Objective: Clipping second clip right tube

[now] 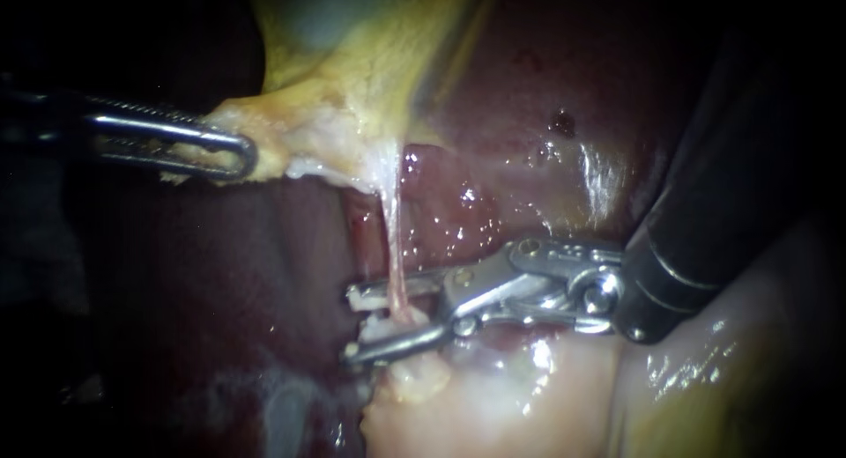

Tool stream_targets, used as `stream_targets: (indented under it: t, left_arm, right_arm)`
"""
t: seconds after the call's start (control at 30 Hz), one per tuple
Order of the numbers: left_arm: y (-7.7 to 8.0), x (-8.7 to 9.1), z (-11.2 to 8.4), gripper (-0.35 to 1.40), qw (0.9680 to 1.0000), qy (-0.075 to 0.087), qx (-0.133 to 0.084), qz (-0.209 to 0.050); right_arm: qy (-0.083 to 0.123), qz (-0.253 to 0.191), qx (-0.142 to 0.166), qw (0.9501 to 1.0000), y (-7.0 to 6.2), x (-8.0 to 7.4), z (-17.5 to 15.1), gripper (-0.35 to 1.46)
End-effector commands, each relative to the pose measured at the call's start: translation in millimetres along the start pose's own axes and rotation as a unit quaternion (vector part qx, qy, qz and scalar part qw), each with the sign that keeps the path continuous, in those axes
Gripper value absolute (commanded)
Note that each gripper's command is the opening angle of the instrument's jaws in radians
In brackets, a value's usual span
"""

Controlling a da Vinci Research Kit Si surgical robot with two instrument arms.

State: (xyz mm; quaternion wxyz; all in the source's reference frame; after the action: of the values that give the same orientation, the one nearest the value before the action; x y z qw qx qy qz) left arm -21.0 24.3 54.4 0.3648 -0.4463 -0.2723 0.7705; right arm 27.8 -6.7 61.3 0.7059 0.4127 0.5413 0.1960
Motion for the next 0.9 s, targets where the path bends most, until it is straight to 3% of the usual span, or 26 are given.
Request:
stream_targets:
  t: [0.03,0.37,0.9]
  left_arm:
    - [0.0,0.0,0.0,-0.35,1.0000,0.000,0.000,0.000]
    - [0.0,0.0,0.0,-0.35,1.0000,0.000,0.000,0.000]
    - [0.0,0.0,0.1,-0.35,1.0000,0.000,0.001,0.000]
  right_arm:
    - [0.002,-0.001,0.003,1.0000,-0.3,0.1,0.1,0.49]
    - [0.001,0.002,0.008,1.0000,-0.8,0.5,0.0,0.42]
    - [-0.002,0.031,0.008,0.9995,-0.7,0.1,-0.9,-0.24]
